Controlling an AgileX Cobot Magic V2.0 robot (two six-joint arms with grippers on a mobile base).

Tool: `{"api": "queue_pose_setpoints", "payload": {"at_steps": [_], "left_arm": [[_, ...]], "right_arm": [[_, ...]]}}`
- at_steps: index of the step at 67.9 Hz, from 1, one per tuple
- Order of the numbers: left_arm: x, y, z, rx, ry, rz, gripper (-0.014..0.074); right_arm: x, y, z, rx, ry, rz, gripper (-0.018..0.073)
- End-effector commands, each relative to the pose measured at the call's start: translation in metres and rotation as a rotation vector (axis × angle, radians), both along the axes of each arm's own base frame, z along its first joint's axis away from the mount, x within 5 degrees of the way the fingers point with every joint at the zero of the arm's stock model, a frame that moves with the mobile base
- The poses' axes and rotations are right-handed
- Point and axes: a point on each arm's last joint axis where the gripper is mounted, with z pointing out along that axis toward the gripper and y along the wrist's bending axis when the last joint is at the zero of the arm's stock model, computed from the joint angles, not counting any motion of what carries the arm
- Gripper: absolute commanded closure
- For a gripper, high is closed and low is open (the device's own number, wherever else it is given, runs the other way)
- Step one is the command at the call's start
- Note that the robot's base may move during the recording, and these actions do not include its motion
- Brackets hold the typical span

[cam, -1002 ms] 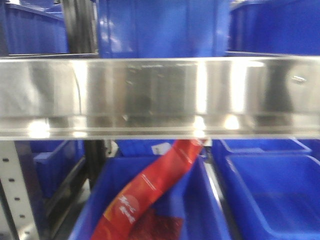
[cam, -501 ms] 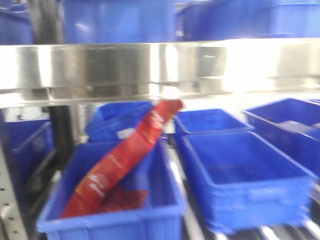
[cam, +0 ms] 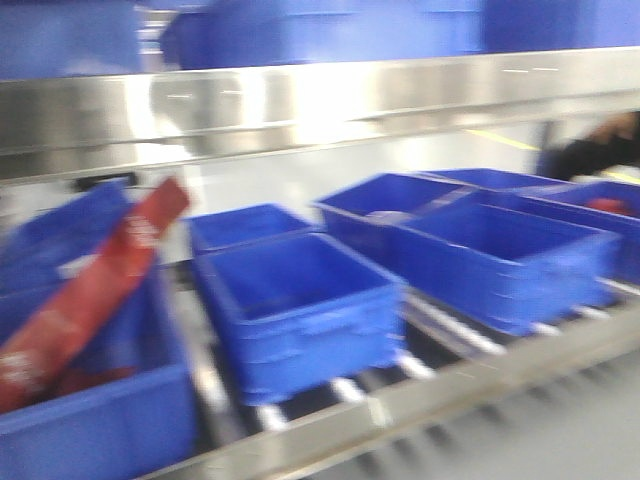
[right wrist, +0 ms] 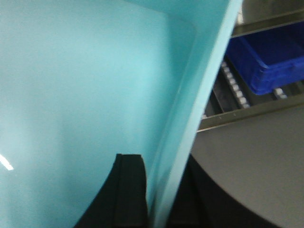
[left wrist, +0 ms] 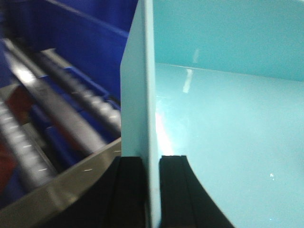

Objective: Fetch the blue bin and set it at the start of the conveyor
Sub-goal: 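Hold the bin with both grippers while the base turns away from the rack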

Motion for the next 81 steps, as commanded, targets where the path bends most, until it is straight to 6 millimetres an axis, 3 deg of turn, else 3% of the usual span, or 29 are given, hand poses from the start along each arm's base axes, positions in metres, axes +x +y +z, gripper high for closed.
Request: {"api": "queue_pose_setpoints", "payload": {"at_steps": [1, 81], "left_arm": [[-0.0045, -0.0028, 0.013, -0.078, -0.077, -0.025, 0.0708], [-0.0045, -0.0028, 0.013, -0.078, -0.077, -0.025, 0.0708]], "right_arm": [[-0.0021, -0.0001, 0.0069, -0.012, -0.047, 0.019, 0.0711], [-0.0021, -0.0001, 0.0069, -0.012, -0.047, 0.019, 0.0711]]}}
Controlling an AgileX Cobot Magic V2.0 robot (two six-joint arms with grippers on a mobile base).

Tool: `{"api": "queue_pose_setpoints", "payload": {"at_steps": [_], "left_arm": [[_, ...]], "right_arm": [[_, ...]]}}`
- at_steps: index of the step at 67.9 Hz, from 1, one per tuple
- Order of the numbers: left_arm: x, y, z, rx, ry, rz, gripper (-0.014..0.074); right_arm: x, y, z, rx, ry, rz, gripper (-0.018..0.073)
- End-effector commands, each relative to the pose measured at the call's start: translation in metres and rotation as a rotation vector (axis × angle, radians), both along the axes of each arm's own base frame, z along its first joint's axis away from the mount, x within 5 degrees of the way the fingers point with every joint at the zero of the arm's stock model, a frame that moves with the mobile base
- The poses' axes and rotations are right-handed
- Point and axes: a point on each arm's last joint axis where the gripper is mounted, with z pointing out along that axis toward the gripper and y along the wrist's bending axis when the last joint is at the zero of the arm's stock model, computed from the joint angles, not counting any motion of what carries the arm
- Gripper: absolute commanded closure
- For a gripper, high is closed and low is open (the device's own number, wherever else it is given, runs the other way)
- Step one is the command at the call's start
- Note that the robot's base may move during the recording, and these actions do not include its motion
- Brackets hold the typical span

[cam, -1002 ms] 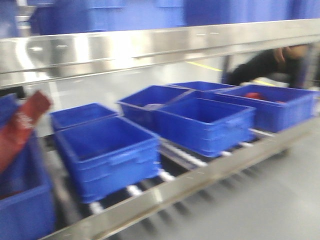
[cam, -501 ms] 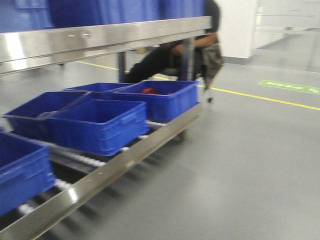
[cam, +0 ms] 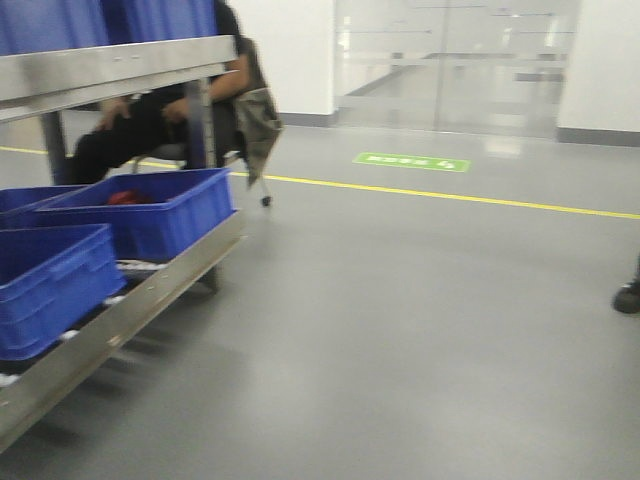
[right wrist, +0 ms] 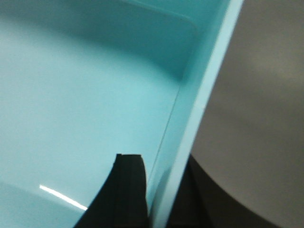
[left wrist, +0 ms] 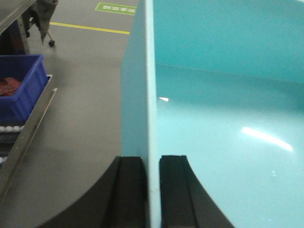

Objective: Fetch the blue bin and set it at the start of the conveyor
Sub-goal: 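Hold the bin with both grippers while the base turns away from the rack, then carry the bin with both grippers while driving to the red conveyor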

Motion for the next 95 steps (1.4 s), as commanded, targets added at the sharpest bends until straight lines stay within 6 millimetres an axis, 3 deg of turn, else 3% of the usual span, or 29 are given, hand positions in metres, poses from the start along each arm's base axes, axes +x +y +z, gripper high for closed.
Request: {"api": "queue_pose_setpoints", "payload": {"at_steps": [1, 95], "left_arm": [[-0.0046, -0.0027, 0.0127, -0.076, -0.073, -0.024, 0.0708], [-0.0046, -0.0027, 0.0127, -0.076, -0.073, -0.024, 0.0708]], "right_arm": [[-0.0021, -0.0001, 0.0069, -0.012, -0.047, 0.019, 0.0711], [-0.002, -0.0001, 0.0071, -0.012, -0.049, 0.019, 0.0711]]}}
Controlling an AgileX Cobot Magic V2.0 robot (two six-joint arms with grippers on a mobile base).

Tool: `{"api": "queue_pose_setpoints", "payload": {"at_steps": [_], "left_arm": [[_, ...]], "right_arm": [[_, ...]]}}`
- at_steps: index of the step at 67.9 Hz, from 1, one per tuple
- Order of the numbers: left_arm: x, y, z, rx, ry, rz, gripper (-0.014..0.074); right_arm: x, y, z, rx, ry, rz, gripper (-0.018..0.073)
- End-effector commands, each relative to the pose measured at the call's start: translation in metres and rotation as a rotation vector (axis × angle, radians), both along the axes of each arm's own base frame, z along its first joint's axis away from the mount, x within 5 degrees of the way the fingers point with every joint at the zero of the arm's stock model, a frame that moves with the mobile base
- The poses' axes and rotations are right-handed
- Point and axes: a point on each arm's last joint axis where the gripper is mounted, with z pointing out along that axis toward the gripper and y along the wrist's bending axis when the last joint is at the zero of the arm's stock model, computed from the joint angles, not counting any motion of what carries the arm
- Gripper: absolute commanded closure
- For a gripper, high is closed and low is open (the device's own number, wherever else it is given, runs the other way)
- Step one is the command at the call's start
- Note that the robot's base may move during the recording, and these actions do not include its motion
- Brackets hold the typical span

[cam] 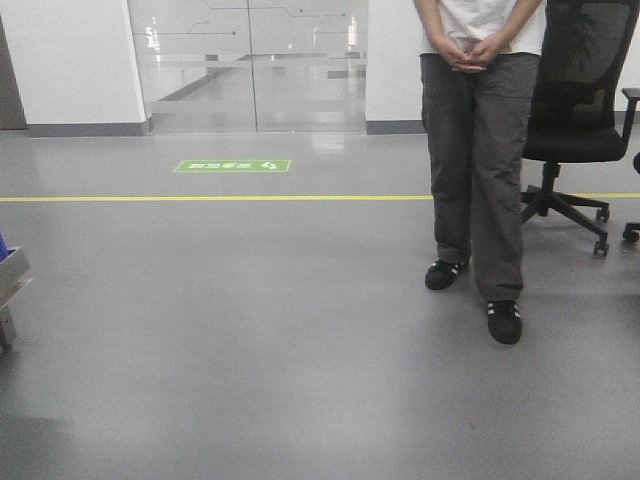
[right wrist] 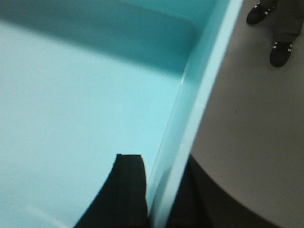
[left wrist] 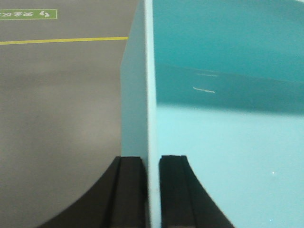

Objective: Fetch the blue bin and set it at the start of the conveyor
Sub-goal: 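Carry the bin with both grippers while driving to the red conveyor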

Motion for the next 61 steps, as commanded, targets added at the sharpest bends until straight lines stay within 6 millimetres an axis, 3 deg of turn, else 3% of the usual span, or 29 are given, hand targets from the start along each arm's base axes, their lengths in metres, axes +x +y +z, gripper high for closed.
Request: {"api": "queue_pose_setpoints", "payload": {"at_steps": [1, 61], "left_arm": [[-0.0046, -0.0027, 0.0125, -0.076, -0.071, -0.024, 0.0708], [-0.0046, -0.0027, 0.0125, -0.076, -0.071, -0.024, 0.0708]], "right_arm": [[-0.002, 0.0001, 0.0071, -0.01, -0.049, 0.02, 0.0711], [-0.0018, 0.0001, 0.0074, -0.009, -0.052, 0.019, 0.0711]]}}
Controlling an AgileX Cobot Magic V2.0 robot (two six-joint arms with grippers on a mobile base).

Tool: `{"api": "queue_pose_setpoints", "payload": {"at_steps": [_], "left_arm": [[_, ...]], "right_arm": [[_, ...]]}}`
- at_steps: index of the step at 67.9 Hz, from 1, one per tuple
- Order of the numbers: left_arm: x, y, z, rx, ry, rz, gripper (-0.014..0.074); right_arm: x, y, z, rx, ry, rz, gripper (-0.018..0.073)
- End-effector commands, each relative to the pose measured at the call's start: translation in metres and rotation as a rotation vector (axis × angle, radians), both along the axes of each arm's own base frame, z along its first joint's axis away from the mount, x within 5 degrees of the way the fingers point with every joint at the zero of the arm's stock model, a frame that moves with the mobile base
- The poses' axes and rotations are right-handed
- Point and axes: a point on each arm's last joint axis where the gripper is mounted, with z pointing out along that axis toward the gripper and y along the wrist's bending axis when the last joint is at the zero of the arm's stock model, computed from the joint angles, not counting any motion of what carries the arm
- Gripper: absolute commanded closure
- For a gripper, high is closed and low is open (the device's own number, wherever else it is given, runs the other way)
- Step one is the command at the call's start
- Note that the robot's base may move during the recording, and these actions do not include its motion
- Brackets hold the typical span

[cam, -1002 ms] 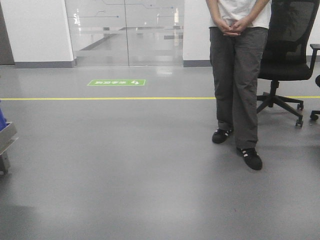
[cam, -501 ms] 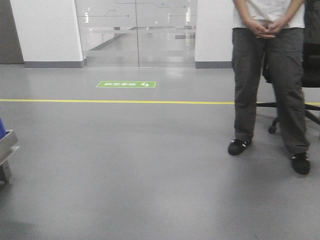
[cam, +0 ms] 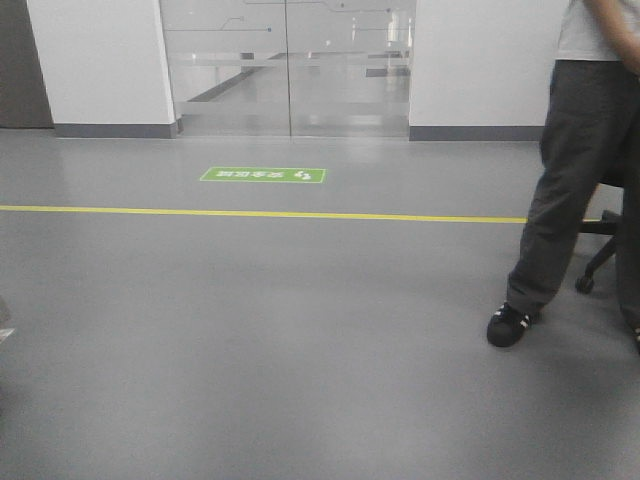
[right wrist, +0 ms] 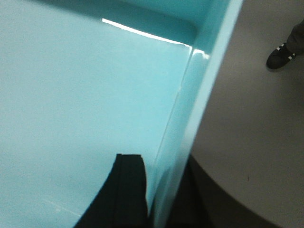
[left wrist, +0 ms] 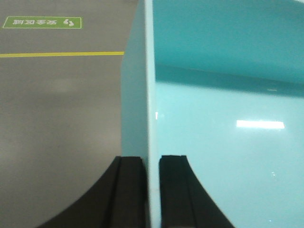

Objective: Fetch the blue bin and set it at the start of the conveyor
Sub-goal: 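Carry the bin with both grippers while driving to the red conveyor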

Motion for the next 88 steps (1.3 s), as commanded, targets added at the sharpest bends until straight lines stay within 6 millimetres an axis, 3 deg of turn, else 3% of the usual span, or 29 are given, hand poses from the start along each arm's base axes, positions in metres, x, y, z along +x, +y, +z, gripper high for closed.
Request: {"api": "queue_pose_setpoints", "payload": {"at_steps": [1, 88], "left_arm": [[-0.0046, -0.0027, 0.0125, -0.076, -0.071, -0.024, 0.0708], [-0.0046, -0.0027, 0.0125, -0.076, -0.071, -0.024, 0.0708]], "right_arm": [[-0.0018, 0.0001, 0.0074, -0.009, -0.052, 0.019, 0.0711], [-0.0002, 0.0001, 0.0095, -0.003, -0.081, 0.015, 0.0711]]}}
